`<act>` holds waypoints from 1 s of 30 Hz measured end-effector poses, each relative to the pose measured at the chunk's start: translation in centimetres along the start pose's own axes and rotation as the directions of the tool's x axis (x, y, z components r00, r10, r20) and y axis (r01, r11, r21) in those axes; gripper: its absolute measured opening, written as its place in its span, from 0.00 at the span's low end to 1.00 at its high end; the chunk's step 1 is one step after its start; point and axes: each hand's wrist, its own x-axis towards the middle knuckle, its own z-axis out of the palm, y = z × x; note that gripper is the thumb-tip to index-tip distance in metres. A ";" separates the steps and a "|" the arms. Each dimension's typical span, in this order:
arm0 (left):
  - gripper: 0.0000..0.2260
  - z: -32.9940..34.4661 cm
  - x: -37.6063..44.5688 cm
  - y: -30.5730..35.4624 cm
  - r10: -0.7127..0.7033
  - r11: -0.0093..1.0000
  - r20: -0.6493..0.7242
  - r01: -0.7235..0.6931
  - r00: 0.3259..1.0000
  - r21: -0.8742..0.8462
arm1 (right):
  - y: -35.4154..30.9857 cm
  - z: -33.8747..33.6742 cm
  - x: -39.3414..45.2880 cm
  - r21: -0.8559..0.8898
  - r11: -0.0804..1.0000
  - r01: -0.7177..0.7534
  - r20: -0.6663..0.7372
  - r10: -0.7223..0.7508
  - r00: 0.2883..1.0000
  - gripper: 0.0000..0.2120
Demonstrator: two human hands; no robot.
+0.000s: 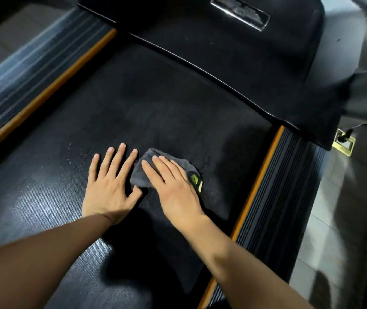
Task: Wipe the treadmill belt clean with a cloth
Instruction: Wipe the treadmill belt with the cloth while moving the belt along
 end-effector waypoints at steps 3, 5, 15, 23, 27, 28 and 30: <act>0.38 0.0 0.0 -0.3 0.005 1.000 0.012 -0.005 1.000 -0.009 | 1.2 -0.2 0.6 0.006 1.000 -0.007 0.014 0.007 1.000 0.27; 0.38 -0.4 -0.2 -0.6 0.032 0.997 0.006 -0.031 0.999 -0.069 | 1.2 0.0 0.9 0.031 0.999 -0.020 0.017 0.020 1.000 0.26; 0.33 -3.3 -4.5 -13.3 -0.277 0.960 0.009 0.277 0.961 0.049 | 1.8 1.2 5.3 0.048 0.985 -0.165 -0.155 0.171 0.973 0.27; 0.39 -2.5 -4.2 -13.6 -0.305 0.952 0.007 0.305 0.952 0.014 | -2.7 3.5 21.2 -0.062 0.953 -0.295 -0.085 0.290 0.953 0.31; 0.40 -2.4 -4.1 -13.7 -0.317 0.948 -0.006 0.316 0.949 -0.029 | -11.2 7.9 21.4 -0.034 0.996 0.088 -0.008 -0.089 0.996 0.32; 0.39 -2.4 -4.2 -13.7 -0.317 0.948 -0.005 0.317 0.948 -0.033 | -11.5 8.3 21.1 0.013 0.985 0.171 0.042 -0.172 0.984 0.31; 0.39 -2.4 -4.2 -13.7 -0.313 0.949 -0.009 0.313 0.950 -0.032 | -8.9 7.2 22.0 0.001 0.945 0.328 0.112 -0.326 0.939 0.31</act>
